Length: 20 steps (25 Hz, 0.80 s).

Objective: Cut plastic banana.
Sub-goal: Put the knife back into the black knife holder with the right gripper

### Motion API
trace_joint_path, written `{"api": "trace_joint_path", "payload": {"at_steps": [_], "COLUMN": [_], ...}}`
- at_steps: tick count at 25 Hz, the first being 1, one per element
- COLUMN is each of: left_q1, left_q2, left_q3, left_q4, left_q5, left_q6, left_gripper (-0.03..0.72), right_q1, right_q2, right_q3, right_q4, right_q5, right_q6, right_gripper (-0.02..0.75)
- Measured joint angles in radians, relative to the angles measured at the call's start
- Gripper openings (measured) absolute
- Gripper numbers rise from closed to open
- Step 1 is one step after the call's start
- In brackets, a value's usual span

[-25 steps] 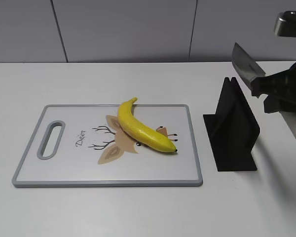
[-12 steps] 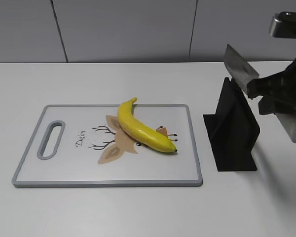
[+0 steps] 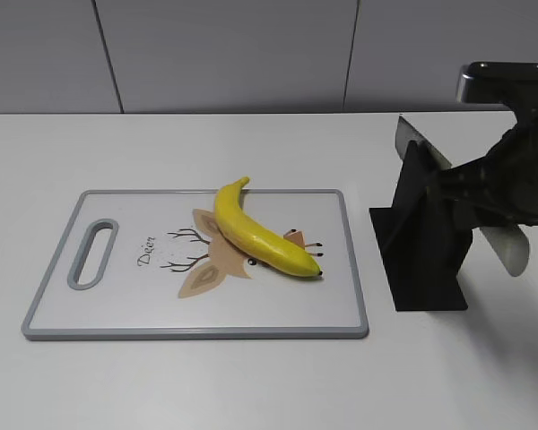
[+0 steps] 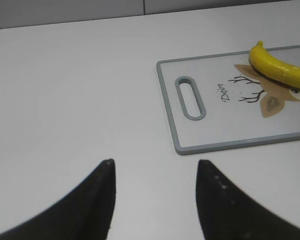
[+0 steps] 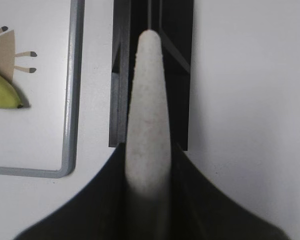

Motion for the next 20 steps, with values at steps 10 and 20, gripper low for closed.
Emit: {"api": "trace_joint_path", "payload": {"at_steps": [10,20], "left_q1": [0.0,0.0], "left_q2": [0.0,0.0], "left_q3": [0.0,0.0], "left_q4": [0.0,0.0], "left_q5": [0.0,0.0], "left_q6": [0.0,0.0], "left_gripper": [0.502,0.502], "right_q1": [0.0,0.0], "right_q2": [0.003,0.003], "right_q3": [-0.001,-0.024], "right_q4": [0.05,0.119], "right_q5": [-0.002,0.056], "right_q6": [-0.071,-0.132], "right_gripper": [0.275,0.561]}}
